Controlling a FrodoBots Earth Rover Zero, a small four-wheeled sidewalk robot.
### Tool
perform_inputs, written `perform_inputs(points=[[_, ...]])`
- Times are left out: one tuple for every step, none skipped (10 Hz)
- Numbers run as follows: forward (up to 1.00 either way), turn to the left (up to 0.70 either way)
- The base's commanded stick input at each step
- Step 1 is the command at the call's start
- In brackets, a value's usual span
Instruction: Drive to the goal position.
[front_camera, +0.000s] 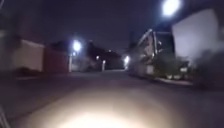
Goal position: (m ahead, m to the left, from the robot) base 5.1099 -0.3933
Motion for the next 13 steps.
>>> perform_inputs(points=[[0.7, 0.0], [0.7, 0.0], [0.7, 0.0], [0.7, 0.0], [0.7, 0.0], [0.7, 0.0], [0.7, 0.0], [0.7, 0.0], [0.7, 0.0], [0.7, -0.01], [0.7, -0.35], [0.7, -0.35], [0.7, -0.35]])
